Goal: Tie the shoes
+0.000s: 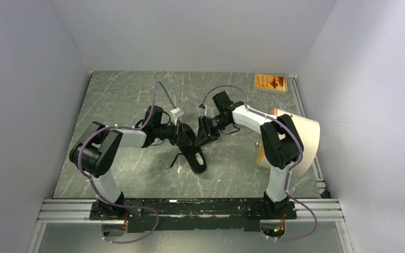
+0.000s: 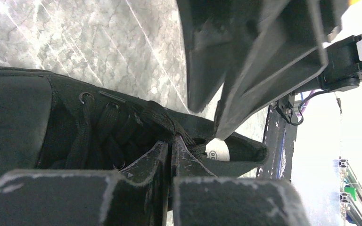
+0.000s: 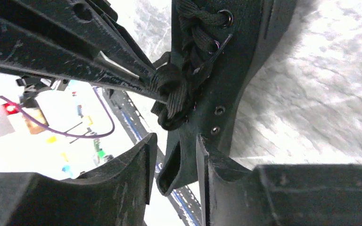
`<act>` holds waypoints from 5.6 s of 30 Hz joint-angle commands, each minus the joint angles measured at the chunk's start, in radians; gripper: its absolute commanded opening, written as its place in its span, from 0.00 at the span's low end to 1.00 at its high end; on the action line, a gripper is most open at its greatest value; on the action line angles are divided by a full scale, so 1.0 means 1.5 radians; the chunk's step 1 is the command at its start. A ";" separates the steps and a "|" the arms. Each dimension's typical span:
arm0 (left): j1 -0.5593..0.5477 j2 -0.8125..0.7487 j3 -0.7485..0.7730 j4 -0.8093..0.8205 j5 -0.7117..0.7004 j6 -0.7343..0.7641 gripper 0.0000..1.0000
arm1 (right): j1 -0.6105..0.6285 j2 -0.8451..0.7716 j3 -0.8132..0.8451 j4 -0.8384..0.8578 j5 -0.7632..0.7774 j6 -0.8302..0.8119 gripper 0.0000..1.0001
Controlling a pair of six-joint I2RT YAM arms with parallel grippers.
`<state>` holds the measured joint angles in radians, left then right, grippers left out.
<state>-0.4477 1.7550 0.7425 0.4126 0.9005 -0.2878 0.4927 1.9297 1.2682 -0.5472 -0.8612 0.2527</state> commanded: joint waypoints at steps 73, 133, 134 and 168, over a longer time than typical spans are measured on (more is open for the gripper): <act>0.034 0.039 0.044 -0.039 0.026 0.027 0.05 | 0.067 -0.228 -0.144 0.160 0.368 -0.134 0.33; 0.034 -0.041 -0.059 0.025 0.032 -0.037 0.31 | 0.019 -0.148 0.053 -0.198 0.167 0.013 0.00; 0.033 -0.047 -0.065 0.027 0.025 -0.040 0.32 | 0.015 -0.151 0.053 -0.196 0.165 0.010 0.00; -0.033 -0.095 -0.048 -0.079 -0.300 -0.037 0.19 | -0.015 -0.193 0.111 -0.269 0.195 -0.043 0.00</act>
<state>-0.4870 1.6127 0.5983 0.3290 0.5110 -0.3401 0.4751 1.7023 1.3991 -0.9085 -0.6334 0.2077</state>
